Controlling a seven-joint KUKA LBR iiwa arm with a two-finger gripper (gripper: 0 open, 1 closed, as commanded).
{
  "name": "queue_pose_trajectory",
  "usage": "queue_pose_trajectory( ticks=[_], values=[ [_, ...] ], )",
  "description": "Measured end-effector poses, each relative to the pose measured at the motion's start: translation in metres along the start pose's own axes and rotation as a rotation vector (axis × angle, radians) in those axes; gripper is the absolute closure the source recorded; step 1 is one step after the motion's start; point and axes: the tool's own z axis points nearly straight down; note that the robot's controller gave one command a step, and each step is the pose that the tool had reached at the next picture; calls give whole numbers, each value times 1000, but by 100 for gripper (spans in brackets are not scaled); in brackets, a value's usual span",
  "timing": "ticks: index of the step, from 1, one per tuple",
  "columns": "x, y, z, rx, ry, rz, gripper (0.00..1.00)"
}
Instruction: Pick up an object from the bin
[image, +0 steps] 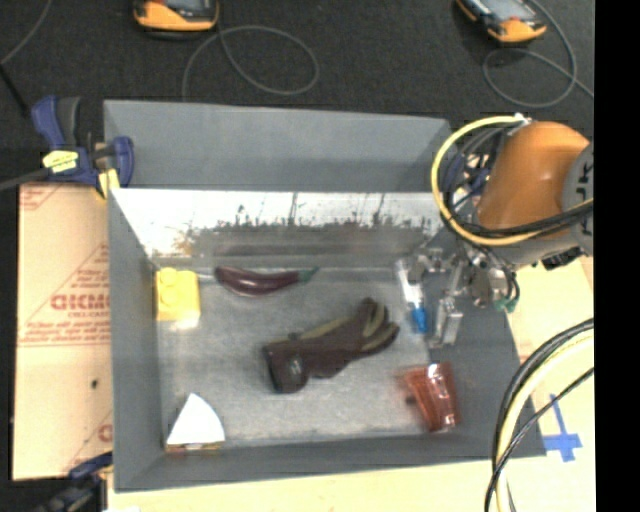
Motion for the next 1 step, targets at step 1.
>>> queue_pose_trajectory(
  ticks=[1],
  values=[
    [-3, 30, 30, 4, -6, -78, 0]
  ],
)
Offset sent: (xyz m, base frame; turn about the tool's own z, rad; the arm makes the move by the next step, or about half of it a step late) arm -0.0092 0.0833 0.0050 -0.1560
